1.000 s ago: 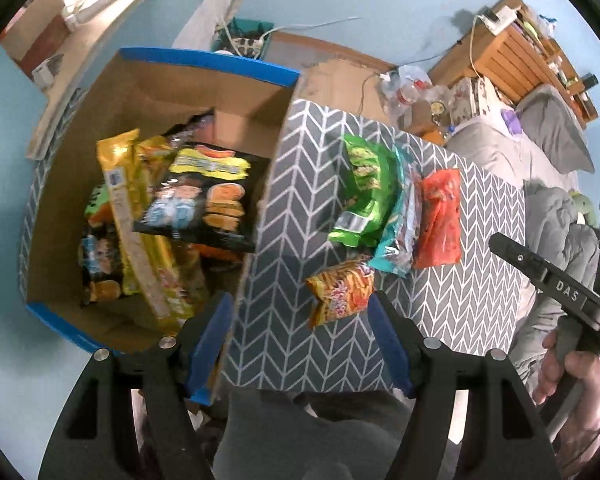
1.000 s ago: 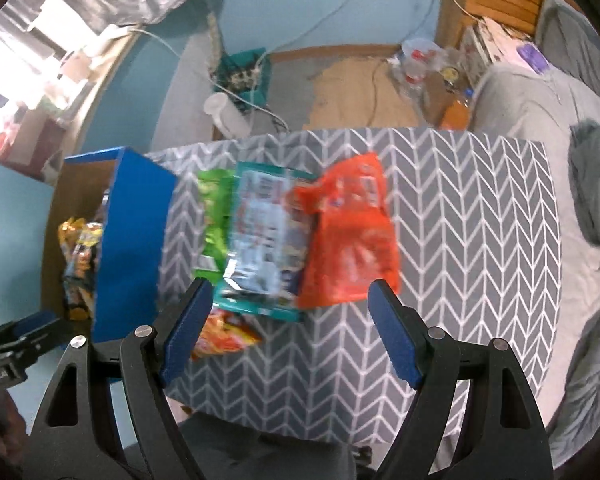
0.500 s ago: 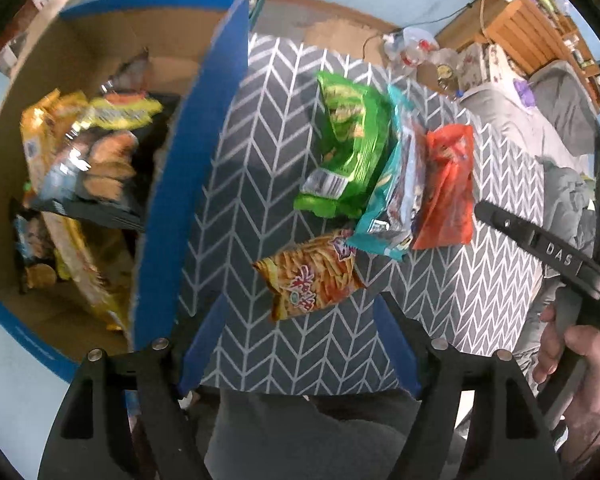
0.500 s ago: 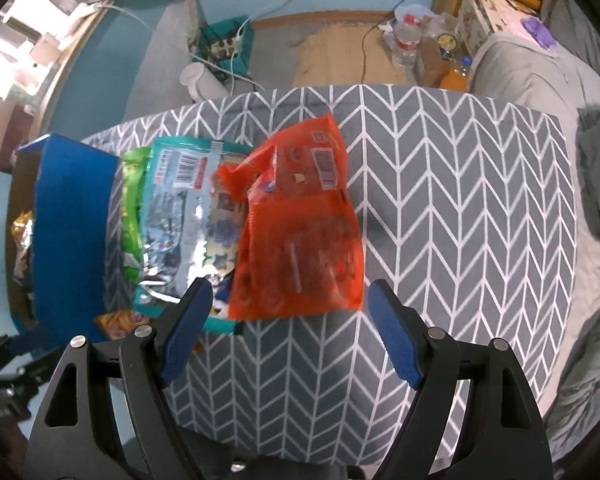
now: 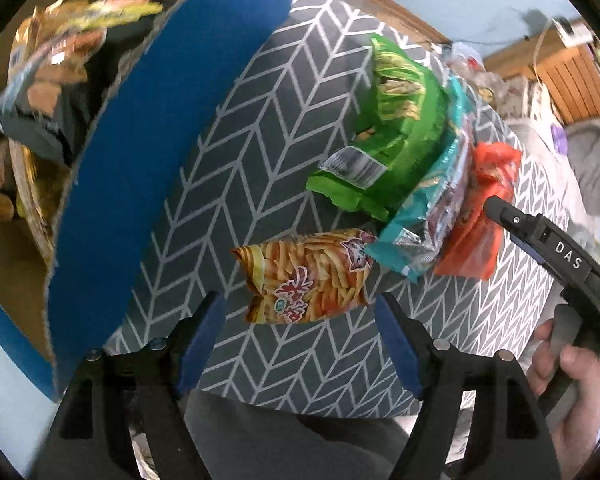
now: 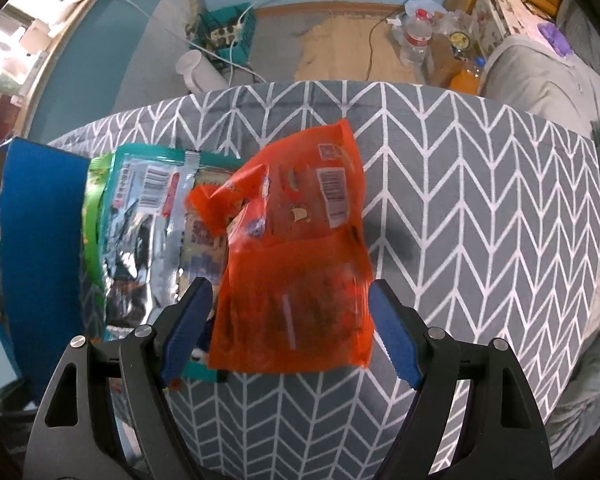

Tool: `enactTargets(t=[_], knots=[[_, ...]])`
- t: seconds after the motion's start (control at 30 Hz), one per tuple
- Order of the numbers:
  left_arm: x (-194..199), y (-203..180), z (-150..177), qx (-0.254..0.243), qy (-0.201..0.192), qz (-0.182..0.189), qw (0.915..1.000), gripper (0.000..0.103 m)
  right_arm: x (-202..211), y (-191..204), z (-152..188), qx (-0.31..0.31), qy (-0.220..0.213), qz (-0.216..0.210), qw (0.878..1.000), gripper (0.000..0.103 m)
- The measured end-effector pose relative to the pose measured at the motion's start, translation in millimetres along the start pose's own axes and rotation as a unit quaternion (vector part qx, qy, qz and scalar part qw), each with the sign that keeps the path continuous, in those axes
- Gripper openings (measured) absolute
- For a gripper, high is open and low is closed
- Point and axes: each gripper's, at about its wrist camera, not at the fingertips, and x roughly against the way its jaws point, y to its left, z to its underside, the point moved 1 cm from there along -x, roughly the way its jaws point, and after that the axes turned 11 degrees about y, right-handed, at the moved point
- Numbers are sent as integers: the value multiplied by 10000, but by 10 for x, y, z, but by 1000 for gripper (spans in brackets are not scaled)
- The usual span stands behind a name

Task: Organize snacks
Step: 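Grasp the orange-striped chip bag with left tool while right tool grasps orange bag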

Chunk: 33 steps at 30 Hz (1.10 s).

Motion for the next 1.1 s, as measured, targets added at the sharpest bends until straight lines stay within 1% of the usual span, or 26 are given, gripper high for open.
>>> enactTargets(t=[0.07, 0.17, 0.37, 0.43, 0.5, 0.53, 0.6, 0.63, 0.77, 0.9, 1.03, 1.1], knots=[[-56, 14, 2, 146, 14, -3, 9999, 78, -62, 15, -51, 43, 20, 99, 9999, 80], [-105, 16, 3, 228, 41, 45, 9997, 78, -134, 38, -107, 84, 30, 85, 9999, 80], [-229, 95, 60, 555, 144, 147, 9982, 78, -270, 98, -159, 283, 35, 358, 9990, 80], [-254, 128, 73, 637, 165, 159, 9977, 78, -277, 121, -143, 441, 23, 524, 9976, 73], [-277, 139, 81, 704, 175, 197, 9972, 78, -276, 150, -98, 565, 4, 629, 9964, 64], [-294, 141, 84, 718, 195, 218, 9970, 78, -273, 155, -69, 667, -4, 686, 9954, 61], [-314, 133, 87, 716, 214, 213, 9970, 84, -271, 155, -21, 834, 3, 709, 9940, 54], [-321, 129, 89, 707, 187, 210, 9971, 87, -269, 153, 4, 878, 4, 721, 9935, 53], [-404, 27, 77, 665, 142, 110, 9976, 87, -237, 112, 130, 1078, -11, 703, 9917, 43], [-475, -33, 16, 673, 119, -67, 9976, 87, -171, 123, 277, 1221, -64, 681, 9902, 32], [-560, -46, -74, 709, 88, -42, 9974, 86, -124, 106, 373, 1263, -79, 653, 9898, 30], [-570, -44, -89, 685, 43, 9, 9976, 79, -111, 80, 427, 1245, -85, 611, 9903, 28]])
